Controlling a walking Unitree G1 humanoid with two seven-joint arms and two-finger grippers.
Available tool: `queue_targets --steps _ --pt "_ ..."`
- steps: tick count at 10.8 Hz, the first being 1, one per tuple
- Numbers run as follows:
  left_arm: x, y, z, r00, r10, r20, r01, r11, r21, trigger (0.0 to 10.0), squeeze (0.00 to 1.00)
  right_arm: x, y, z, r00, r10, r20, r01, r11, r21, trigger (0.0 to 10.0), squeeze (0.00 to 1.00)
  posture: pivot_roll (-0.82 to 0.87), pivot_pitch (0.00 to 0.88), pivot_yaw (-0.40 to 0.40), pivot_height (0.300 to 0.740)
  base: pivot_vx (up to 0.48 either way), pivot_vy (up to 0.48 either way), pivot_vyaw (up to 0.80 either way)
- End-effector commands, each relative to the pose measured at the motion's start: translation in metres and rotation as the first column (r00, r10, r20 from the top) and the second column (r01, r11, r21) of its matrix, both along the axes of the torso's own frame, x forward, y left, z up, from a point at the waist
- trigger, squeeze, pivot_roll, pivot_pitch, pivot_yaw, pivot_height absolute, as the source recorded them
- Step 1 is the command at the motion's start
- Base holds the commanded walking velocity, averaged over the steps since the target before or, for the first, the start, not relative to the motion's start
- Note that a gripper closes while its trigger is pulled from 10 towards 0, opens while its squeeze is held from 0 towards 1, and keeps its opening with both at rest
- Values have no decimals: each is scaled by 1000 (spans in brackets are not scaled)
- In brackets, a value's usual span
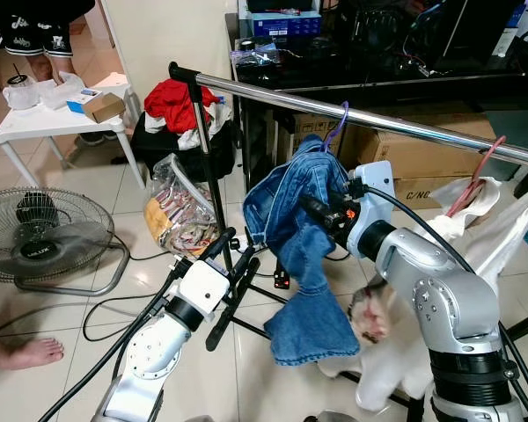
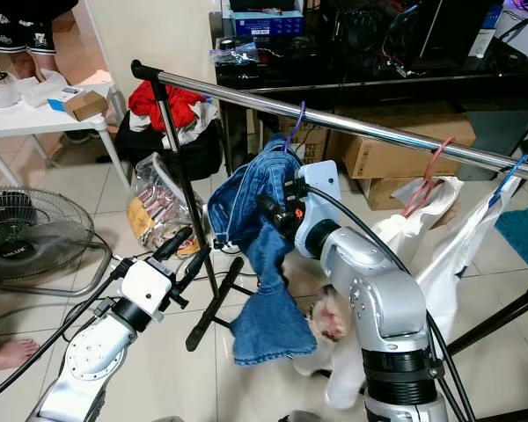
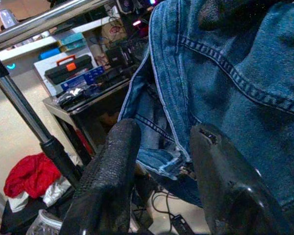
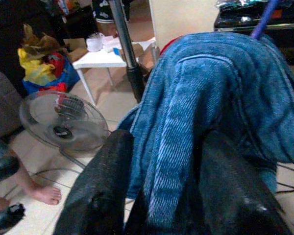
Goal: Hang hanger
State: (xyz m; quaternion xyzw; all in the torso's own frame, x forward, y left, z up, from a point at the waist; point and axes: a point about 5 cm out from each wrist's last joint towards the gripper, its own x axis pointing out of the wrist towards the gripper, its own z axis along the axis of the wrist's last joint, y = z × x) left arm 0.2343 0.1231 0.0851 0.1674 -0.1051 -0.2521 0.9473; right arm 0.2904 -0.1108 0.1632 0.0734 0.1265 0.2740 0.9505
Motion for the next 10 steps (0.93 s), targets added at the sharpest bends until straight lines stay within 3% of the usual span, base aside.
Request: queue_targets --steps 1,2,3,6,9,10 --pt "2 3 1 1000 10 7 -10 1000 -5 10000 0 -2 8 11 998 56 28 -57 998 25 10000 1000 -14 0 16 740 0 0 0" --pt "1 3 0 1000 13 6 -13 1000 -4 10000 0 -2 7 10 998 62 19 -62 998 22 10000 612 -13 0 15 740 0 0 0" --pt "1 3 0 1000 13 6 -13 1000 -4 10000 0 -2 7 10 998 62 17 -62 998 27 10000 0 -13 0 13 740 0 0 0" --pt "1 4 0 1000 11 8 -11 1000 -2 10000 0 -4 7 16 996 84 -8 -82 987 140 10000 0 -14 0 13 740 0 0 0" --pt "1 3 -1 1000 9 4 -9 1000 0 10000 0 0 -3 9 999 5 -32 -1 994 113 10000 0 -17 0 14 740 0 0 0" --pt "1 3 -2 1000 9 1 -9 1000 -2 10000 0 8 -9 -2 994 -97 -51 101 992 72 10000 0 -17 0 14 740 0 0 0"
